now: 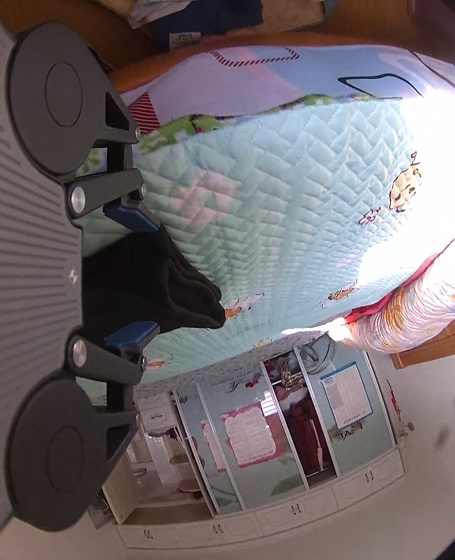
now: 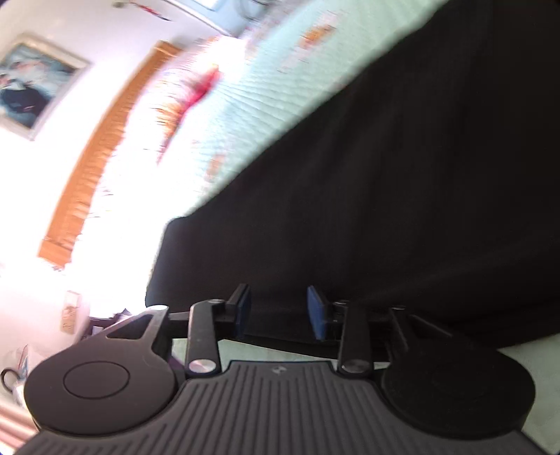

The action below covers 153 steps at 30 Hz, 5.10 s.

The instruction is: Fold clothes

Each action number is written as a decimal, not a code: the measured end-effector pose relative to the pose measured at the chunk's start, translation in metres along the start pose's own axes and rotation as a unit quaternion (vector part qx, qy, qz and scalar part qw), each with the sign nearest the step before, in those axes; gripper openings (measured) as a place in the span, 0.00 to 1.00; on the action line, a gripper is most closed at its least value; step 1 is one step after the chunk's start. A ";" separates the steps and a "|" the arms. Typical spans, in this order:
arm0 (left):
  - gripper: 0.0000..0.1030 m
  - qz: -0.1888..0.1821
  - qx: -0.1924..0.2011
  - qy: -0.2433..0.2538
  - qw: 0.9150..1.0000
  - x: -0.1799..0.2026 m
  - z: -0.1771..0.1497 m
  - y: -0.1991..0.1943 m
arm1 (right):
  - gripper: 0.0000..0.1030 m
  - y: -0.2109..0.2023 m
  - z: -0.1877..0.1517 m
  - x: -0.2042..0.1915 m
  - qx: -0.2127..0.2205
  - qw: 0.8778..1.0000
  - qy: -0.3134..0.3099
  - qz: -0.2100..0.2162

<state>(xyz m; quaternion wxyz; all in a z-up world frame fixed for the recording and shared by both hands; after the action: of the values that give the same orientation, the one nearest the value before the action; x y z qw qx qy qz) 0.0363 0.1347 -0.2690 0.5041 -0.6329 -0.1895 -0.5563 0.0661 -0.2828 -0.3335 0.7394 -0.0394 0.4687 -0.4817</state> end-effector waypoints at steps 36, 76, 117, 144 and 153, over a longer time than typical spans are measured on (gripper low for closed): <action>0.45 0.015 -0.007 -0.024 1.000 -0.016 0.000 0.037 | 0.19 0.055 0.097 0.003 0.009 0.981 -0.093 -0.170; 0.46 0.053 0.004 -0.025 0.998 -0.007 -0.005 0.037 | 0.10 0.003 -0.034 -0.024 -0.072 0.990 -0.077 -0.094; 0.13 -0.045 -0.111 0.285 0.951 0.166 -0.202 0.105 | 0.33 -0.121 -0.033 0.081 0.101 0.992 0.079 0.008; 0.48 -0.009 -0.084 0.047 0.995 0.093 -0.050 0.088 | 0.54 -0.041 0.018 0.026 -0.008 0.999 0.031 0.018; 0.56 0.025 -0.193 0.014 0.981 0.068 -0.059 0.139 | 0.54 -0.046 0.003 0.021 -0.023 0.999 0.036 0.009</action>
<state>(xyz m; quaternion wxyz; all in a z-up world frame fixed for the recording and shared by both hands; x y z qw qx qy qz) 0.1383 0.0041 -0.2746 0.3884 -0.7150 -0.0558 -0.5786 0.0396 -0.3238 -0.3219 0.7252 -0.0345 0.5067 -0.4649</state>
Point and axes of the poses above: each gripper's, at about its wrist camera, not at the fingertips, and y roughly the way its jaws point, x to its right, z to its top, the point moved 6 cm from there along y, roughly the way its jaws point, and after that the axes turned 14 degrees about -y, right-handed, at the moved point
